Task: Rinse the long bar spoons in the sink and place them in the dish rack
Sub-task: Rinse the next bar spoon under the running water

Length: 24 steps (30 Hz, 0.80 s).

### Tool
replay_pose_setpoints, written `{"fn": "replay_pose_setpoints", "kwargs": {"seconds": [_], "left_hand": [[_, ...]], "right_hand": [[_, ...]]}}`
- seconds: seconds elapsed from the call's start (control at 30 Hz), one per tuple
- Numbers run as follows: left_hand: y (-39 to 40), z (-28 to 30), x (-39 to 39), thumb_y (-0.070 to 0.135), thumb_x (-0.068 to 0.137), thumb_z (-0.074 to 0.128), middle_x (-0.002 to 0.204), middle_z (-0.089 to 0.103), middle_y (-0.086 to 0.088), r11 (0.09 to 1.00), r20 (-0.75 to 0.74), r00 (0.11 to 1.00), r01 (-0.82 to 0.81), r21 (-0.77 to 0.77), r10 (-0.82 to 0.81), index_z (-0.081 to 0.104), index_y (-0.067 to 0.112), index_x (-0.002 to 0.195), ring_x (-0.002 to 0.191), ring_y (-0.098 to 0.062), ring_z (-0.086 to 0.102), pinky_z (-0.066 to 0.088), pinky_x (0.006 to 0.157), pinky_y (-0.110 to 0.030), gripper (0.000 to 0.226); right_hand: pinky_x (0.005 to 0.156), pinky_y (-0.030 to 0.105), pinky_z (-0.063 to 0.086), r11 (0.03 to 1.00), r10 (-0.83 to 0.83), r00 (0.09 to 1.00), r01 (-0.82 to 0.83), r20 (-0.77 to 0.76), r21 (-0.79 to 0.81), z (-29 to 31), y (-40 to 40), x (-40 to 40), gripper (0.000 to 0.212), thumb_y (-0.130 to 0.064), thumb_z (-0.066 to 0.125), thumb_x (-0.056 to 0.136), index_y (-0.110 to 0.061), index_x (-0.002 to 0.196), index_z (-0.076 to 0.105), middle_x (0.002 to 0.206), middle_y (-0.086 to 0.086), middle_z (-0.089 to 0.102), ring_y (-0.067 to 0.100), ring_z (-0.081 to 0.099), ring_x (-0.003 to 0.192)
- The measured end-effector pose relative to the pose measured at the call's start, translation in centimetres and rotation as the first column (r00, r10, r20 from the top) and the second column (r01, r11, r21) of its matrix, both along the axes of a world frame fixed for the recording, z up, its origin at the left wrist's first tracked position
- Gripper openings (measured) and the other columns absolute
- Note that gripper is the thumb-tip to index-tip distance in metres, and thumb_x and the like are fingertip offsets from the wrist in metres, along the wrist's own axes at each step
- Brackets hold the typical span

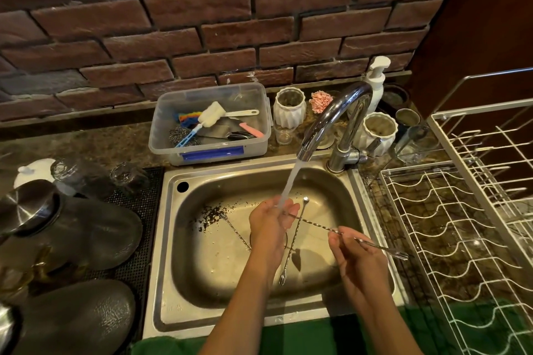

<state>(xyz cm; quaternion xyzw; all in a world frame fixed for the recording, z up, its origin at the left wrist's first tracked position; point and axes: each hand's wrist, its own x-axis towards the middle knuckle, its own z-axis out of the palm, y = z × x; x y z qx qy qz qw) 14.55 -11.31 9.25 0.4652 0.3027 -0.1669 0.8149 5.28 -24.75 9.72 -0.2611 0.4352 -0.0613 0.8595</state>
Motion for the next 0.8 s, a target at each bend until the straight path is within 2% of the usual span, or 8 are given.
{"fn": "replay_pose_setpoints", "kwargs": {"seconds": [0.07,0.13,0.2,0.3,0.43,0.53,0.63,0.8], "left_hand": [[-0.1,0.1,-0.1,-0.012,0.089,0.06,0.109,0.072,-0.024,1.0,0.023,1.0,0.002,-0.027,-0.002,0.066,0.002,0.1,0.101,-0.033,0.073,0.059,0.092,-0.041,0.018],[-0.1,0.0,-0.3,-0.01,0.091,0.057,0.099,0.074,-0.022,1.0,0.027,1.0,-0.01,-0.011,0.01,0.066,0.004,0.102,0.094,-0.033,0.074,0.061,0.084,-0.038,0.019],[-0.2,-0.3,-0.3,0.003,0.098,0.055,0.091,0.074,-0.019,1.0,0.003,1.0,-0.029,0.0,0.029,0.065,0.002,0.108,0.088,-0.033,0.074,0.062,0.075,-0.036,0.014],[-0.1,-0.3,-0.3,0.022,0.103,0.05,0.086,0.075,-0.016,1.0,-0.033,0.999,-0.026,0.0,0.026,0.065,0.001,0.108,0.083,-0.03,0.076,0.061,0.072,-0.034,0.026],[-0.2,0.4,-0.3,0.003,0.101,0.049,0.094,0.077,-0.014,0.996,-0.041,0.997,0.058,-0.072,-0.061,0.064,0.001,0.114,0.089,-0.024,0.076,0.061,0.075,-0.03,0.021],[-0.5,0.4,-0.1,0.006,0.102,0.048,0.088,0.074,-0.015,0.993,-0.049,0.996,0.063,-0.095,-0.068,0.064,-0.001,0.11,0.087,-0.027,0.075,0.061,0.076,-0.034,0.019],[-0.7,0.2,-0.1,0.013,0.102,0.05,0.081,0.075,-0.014,0.998,-0.051,0.998,0.036,-0.053,-0.039,0.065,0.0,0.108,0.083,-0.026,0.074,0.06,0.086,-0.038,0.02],[-0.7,0.3,-0.8,-0.001,0.093,0.061,0.094,0.077,-0.013,1.0,0.02,1.0,-0.013,0.021,0.013,0.068,0.004,0.105,0.088,-0.023,0.076,0.062,0.079,-0.031,0.015]], "right_hand": [[0.073,0.031,0.063,1.0,-0.018,1.0,0.017,0.016,0.016,-0.1,0.1,-0.1,0.022,0.006,0.057,0.089,0.013,0.109,0.061,0.091,0.027,0.071,0.028,0.074,0.082],[0.07,0.029,0.063,0.999,-0.033,0.999,0.033,0.036,0.022,-0.2,0.0,-0.1,0.024,0.005,0.057,0.089,0.013,0.111,0.06,0.094,0.028,0.069,0.026,0.074,0.08],[0.071,0.028,0.063,1.0,-0.03,0.998,0.03,0.046,0.008,-0.1,-0.3,0.0,0.021,0.006,0.054,0.091,0.013,0.11,0.06,0.099,0.03,0.068,0.026,0.074,0.08],[0.074,0.029,0.063,1.0,-0.008,0.998,0.009,0.063,-0.02,0.0,-0.5,0.0,0.02,0.006,0.053,0.092,0.014,0.109,0.061,0.101,0.029,0.068,0.027,0.073,0.083],[0.07,0.027,0.063,0.999,0.011,0.998,-0.008,0.064,-0.053,0.3,-0.8,0.0,0.019,0.006,0.052,0.093,0.015,0.108,0.061,0.1,0.029,0.069,0.027,0.073,0.085],[0.075,0.031,0.063,0.996,0.027,0.998,-0.022,0.052,-0.09,0.8,-1.2,0.0,0.015,0.008,0.051,0.094,0.014,0.102,0.063,0.094,0.026,0.07,0.028,0.071,0.085],[0.076,0.031,0.062,0.995,0.033,0.998,-0.028,0.055,-0.098,1.0,-1.2,0.1,0.015,0.007,0.051,0.094,0.013,0.101,0.063,0.088,0.023,0.073,0.026,0.073,0.081],[0.073,0.029,0.063,0.997,0.02,0.998,-0.015,0.054,-0.079,0.7,-1.0,0.4,0.015,0.006,0.051,0.095,0.013,0.102,0.063,0.09,0.024,0.073,0.026,0.075,0.081]]}}
